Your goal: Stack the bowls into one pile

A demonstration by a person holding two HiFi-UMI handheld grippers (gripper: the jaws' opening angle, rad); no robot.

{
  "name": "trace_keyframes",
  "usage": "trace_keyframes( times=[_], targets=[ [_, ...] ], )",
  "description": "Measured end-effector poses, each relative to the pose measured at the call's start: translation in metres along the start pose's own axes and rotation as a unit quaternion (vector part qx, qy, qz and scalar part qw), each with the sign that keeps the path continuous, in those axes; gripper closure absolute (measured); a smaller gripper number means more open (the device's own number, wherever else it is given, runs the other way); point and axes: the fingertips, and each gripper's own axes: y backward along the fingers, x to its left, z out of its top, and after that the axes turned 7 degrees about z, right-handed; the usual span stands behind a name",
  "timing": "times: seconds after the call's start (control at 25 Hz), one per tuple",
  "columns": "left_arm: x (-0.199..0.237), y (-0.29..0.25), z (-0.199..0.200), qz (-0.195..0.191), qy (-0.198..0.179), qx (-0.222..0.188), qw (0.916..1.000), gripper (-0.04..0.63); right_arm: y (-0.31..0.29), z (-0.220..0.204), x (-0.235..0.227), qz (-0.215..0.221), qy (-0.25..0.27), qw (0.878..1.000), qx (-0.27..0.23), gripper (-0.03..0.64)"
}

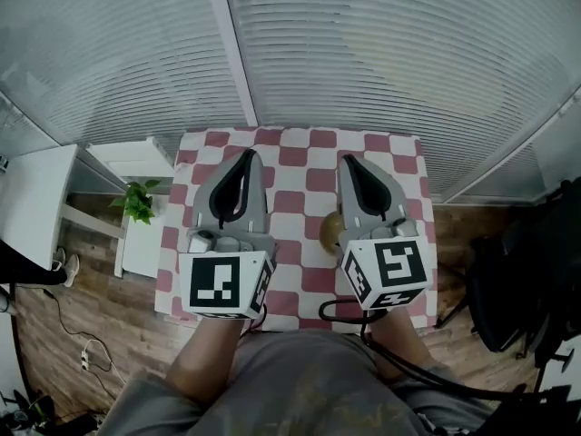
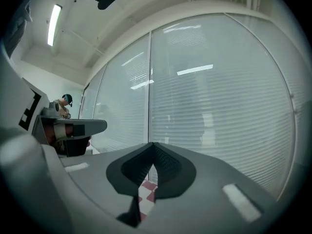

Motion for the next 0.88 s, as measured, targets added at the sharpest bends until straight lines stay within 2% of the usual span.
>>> trace_keyframes(
  times=[0.4, 0.88],
  targets=[
    [0.014, 0.003, -0.010, 0.014, 0.003, 0.012, 0.9998, 0.595, -0.010, -0.025, -0.002, -0.004, -0.006, 1.000, 0.024, 0.592],
    [0.014, 0.005, -0.015, 0.009, 0.007, 0.016, 0.9998, 0.595, -0.006, -0.029, -0.002, -0.010, -0.007, 1.000, 0.024, 0.592]
  ],
)
